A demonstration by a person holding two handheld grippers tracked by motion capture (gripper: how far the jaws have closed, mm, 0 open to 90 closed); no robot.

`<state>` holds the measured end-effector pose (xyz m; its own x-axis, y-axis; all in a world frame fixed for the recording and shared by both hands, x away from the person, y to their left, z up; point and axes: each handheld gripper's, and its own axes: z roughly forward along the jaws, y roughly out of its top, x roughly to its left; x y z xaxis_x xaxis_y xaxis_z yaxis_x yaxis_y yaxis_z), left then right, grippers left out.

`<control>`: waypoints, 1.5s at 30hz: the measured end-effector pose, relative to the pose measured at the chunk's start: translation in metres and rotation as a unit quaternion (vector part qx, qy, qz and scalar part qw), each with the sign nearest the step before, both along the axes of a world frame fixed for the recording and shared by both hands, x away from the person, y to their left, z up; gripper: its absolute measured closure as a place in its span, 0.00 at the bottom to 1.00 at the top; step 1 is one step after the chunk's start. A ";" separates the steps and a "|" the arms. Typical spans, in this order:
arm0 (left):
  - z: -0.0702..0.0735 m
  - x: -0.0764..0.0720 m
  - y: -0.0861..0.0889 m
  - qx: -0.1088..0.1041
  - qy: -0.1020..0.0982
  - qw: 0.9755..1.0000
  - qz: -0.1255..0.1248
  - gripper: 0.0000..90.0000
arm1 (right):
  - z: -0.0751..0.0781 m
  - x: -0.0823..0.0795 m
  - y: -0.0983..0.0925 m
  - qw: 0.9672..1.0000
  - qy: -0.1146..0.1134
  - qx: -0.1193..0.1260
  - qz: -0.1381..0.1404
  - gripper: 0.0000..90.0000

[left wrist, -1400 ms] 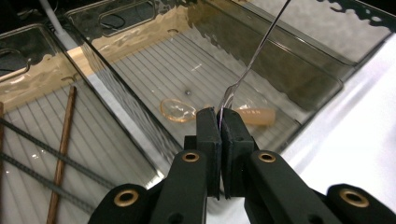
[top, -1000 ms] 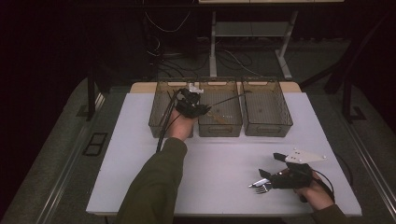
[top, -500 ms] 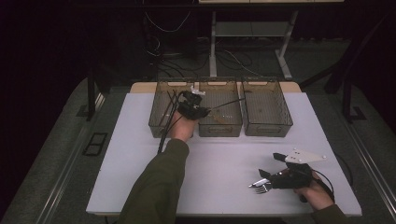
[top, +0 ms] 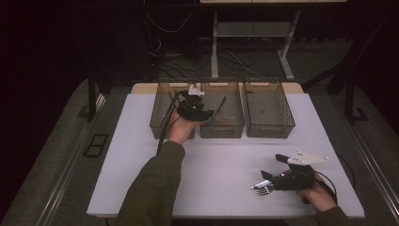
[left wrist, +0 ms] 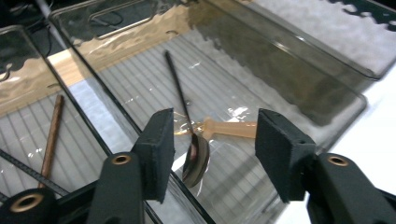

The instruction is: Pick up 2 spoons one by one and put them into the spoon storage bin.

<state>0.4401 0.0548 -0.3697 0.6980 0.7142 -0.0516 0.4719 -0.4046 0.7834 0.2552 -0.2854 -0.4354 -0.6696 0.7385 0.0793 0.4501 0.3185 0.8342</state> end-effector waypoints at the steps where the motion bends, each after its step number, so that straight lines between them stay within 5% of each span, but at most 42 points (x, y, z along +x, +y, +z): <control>1: 0.001 -0.002 0.001 -0.001 -0.004 1.000 -0.005 0.49 | 0.000 0.000 0.000 1.000 0.000 0.000 0.000 0.16; 13: 0.001 -0.038 0.018 -0.040 -0.005 0.998 -0.056 0.36 | -0.001 0.001 -0.001 1.000 0.002 -0.004 0.002 0.16; 16: 0.000 -0.048 0.026 -0.035 -0.008 0.997 -0.069 0.32 | -0.001 0.001 -0.001 1.000 0.005 -0.003 0.005 0.16; 33: -0.034 -0.116 0.077 -0.080 -0.009 0.993 -0.090 0.16 | 0.000 0.003 -0.001 0.999 0.022 -0.022 0.013 0.16; 40: -0.042 -0.144 0.089 -0.070 -0.029 0.991 -0.108 0.10 | 0.001 0.003 -0.003 1.000 0.021 -0.020 0.010 0.16; 45: -0.047 -0.154 0.098 -0.063 -0.035 0.992 -0.099 0.03 | 0.002 0.003 -0.004 1.000 0.021 -0.015 0.006 0.16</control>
